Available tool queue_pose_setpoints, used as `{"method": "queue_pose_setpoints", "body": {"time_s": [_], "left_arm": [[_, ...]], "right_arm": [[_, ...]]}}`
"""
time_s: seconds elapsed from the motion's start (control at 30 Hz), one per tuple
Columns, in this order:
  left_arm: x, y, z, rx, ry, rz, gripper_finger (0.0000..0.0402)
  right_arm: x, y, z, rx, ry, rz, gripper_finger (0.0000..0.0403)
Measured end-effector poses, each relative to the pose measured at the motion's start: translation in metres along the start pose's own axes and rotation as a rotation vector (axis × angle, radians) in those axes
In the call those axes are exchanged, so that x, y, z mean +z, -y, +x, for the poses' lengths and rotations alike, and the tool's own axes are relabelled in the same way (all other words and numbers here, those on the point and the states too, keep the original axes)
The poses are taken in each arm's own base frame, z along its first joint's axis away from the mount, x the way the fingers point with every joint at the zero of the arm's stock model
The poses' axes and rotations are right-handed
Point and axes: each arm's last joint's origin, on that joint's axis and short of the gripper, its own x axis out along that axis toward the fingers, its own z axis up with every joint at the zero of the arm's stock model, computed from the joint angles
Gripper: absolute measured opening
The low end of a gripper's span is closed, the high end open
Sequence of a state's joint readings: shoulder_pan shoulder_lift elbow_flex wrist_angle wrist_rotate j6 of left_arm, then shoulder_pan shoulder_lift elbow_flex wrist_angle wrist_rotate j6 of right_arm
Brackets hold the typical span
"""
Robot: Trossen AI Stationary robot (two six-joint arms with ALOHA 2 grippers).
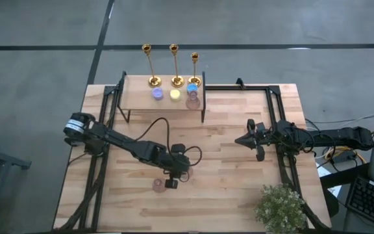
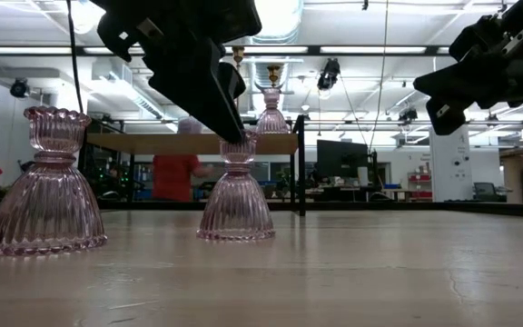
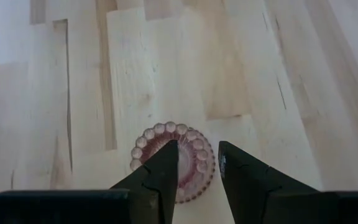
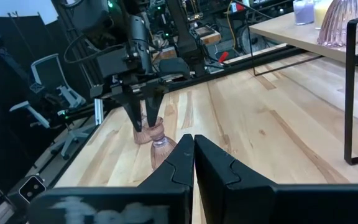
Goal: Pick & Place candle stick holders
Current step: Put the right pink candle holder on the shelf aligned with the pink candle holder
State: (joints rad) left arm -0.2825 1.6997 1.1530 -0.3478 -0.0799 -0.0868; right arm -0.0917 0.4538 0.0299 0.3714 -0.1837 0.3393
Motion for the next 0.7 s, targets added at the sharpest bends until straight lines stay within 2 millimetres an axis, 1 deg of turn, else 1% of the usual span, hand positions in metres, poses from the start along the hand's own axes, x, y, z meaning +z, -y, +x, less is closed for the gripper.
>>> {"method": "queue_pose_setpoints", "body": {"time_s": [0.17, 0.37, 0.5, 0.7], "left_arm": [[-0.0003, -0.0002, 0.001, 0.009, -0.002, 0.003, 0.0103], [-0.0005, -0.0008, 0.0009, 0.011, -0.004, 0.003, 0.0056], [-0.0007, -0.0006, 0.0027, 0.014, -0.007, 0.041, 0.0029], [-0.0001, -0.0023, 0.0033, 0.054, -0.006, 0.031, 0.002]], "right_arm": [[0.0, 0.0, 0.0, 0.0, 0.0, 0.0, 0.0008], [0.0, 0.0, 0.0, 0.0, 0.0, 0.0, 0.0008], [0.0, 0.0, 0.0, 0.0, 0.0, 0.0, 0.0008], [0.0, 0.0, 0.0, 0.0, 0.0, 0.0, 0.0008]]}}
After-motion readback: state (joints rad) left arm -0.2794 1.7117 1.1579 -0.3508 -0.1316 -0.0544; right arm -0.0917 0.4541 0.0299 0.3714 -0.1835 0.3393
